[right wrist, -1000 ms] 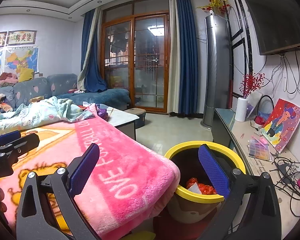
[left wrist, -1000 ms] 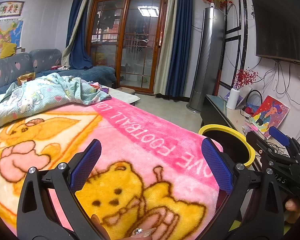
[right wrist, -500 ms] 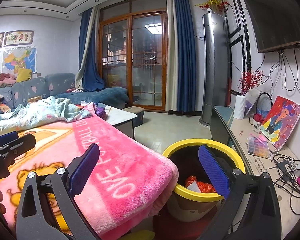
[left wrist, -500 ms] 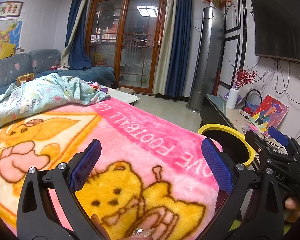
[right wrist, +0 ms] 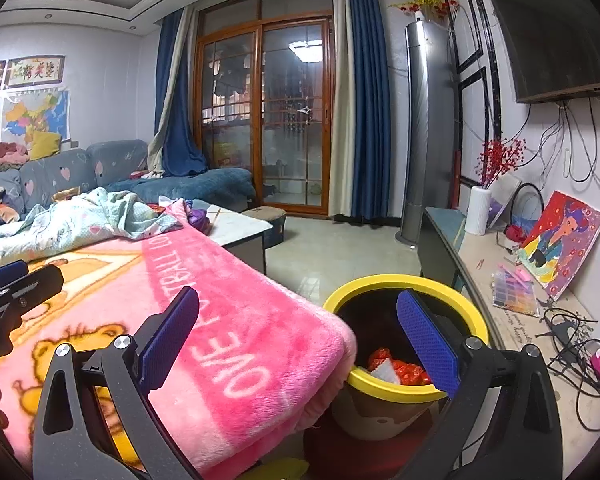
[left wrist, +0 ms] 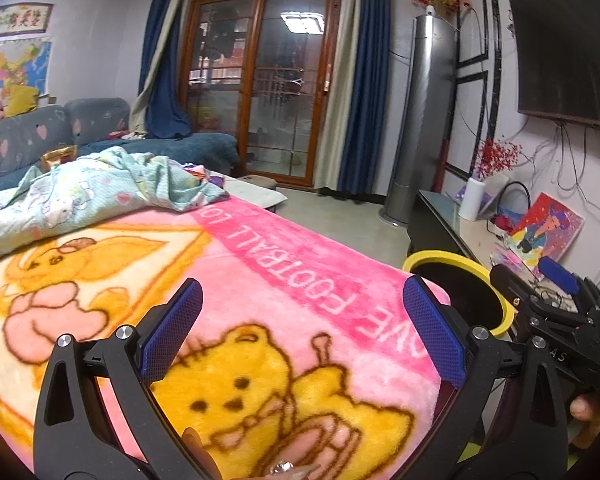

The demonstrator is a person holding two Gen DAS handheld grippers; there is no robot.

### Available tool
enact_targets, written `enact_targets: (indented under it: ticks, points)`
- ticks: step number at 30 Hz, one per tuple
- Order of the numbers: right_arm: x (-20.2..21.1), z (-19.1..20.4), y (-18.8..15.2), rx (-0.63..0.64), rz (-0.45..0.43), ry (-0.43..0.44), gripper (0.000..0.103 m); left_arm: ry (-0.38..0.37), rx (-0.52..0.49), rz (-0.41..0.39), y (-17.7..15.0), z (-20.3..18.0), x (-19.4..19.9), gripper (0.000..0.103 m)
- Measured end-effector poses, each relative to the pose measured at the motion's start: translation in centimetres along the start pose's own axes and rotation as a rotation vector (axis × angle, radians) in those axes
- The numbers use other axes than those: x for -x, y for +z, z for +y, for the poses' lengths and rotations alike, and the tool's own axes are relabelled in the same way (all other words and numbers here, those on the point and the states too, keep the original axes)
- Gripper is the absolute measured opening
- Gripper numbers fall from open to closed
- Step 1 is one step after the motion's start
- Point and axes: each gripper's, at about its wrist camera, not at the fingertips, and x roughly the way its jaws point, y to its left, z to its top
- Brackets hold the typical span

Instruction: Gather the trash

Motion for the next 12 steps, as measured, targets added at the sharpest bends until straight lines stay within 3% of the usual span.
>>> enact_targets:
  ticks: [3, 6, 9, 11, 12]
  points:
    - [-0.4, 1.7, 1.0, 0.005, 0.028, 0.055, 0.097, 0.022, 0.039, -0.006, 0.5, 1.9, 1.1, 0.092]
    - [-1.2, 6.2, 2.3, 0.011, 0.077, 0.183, 0.097, 0.154, 0.104, -0.005, 1.1, 7.0, 3.5, 0.092]
    - [-2.2, 14.3, 2.5, 0.083, 0.17, 0.383, 0.097, 0.395, 0.217, 0.036, 0.6, 16.1, 6.7, 0.092]
    - [-3.2, 21.7, 1.5, 0.145, 0.313, 0.541, 0.097, 0.551, 0.296, 0.102, -0.4, 22.4, 8.5, 0.092]
    - [-3.5, 24.8, 0.8, 0.183, 0.384, 0.594, 0.096, 0.652, 0.336, 0.171, -1.2, 26.3, 9.4, 0.092]
